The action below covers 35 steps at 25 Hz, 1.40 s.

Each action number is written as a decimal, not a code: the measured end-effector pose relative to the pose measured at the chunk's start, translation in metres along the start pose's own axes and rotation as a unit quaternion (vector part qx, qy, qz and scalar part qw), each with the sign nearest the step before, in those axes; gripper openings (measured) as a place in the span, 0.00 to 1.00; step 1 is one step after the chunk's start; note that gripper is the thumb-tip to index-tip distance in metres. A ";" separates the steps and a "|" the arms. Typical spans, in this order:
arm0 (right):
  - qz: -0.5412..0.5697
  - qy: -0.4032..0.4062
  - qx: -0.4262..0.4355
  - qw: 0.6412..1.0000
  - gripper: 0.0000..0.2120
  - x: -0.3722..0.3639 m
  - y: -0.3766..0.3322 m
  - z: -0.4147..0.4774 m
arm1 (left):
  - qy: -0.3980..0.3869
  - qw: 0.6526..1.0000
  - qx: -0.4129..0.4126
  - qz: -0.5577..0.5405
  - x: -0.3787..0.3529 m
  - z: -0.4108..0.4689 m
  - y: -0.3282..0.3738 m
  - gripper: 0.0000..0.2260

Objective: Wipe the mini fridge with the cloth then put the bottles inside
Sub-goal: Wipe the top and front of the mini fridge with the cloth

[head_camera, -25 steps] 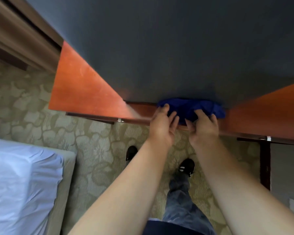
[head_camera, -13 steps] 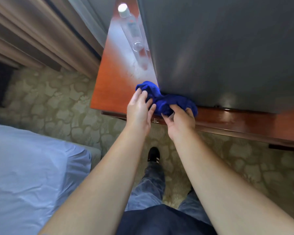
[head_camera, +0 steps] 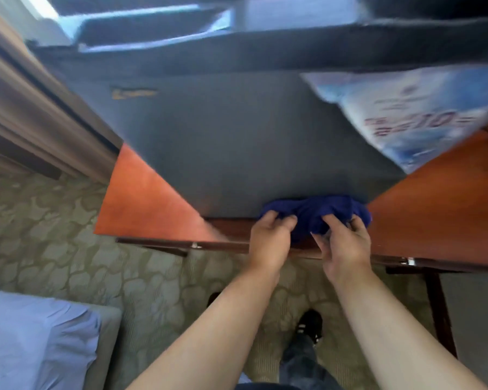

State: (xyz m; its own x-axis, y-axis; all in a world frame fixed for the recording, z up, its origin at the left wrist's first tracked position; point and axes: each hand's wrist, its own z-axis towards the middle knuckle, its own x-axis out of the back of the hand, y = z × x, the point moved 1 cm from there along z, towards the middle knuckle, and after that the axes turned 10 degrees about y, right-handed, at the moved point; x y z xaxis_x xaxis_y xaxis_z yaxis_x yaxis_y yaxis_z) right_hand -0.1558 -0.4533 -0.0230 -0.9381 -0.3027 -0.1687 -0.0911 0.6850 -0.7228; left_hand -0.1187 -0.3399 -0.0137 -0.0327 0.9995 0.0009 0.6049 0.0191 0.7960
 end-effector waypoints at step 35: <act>-0.104 -0.285 0.310 0.901 0.14 -0.073 -0.070 -0.195 | -0.070 0.975 -0.210 -0.031 0.139 -0.079 0.170 0.06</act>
State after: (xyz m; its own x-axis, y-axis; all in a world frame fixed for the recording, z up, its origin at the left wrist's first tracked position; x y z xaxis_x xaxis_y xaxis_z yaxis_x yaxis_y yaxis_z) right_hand -0.1459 -0.3501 0.1709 -0.5825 -0.7939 -0.1746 0.1239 0.1255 -0.9843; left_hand -0.0833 -0.2003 0.1693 0.0676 0.9911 -0.1148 0.2254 0.0969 0.9694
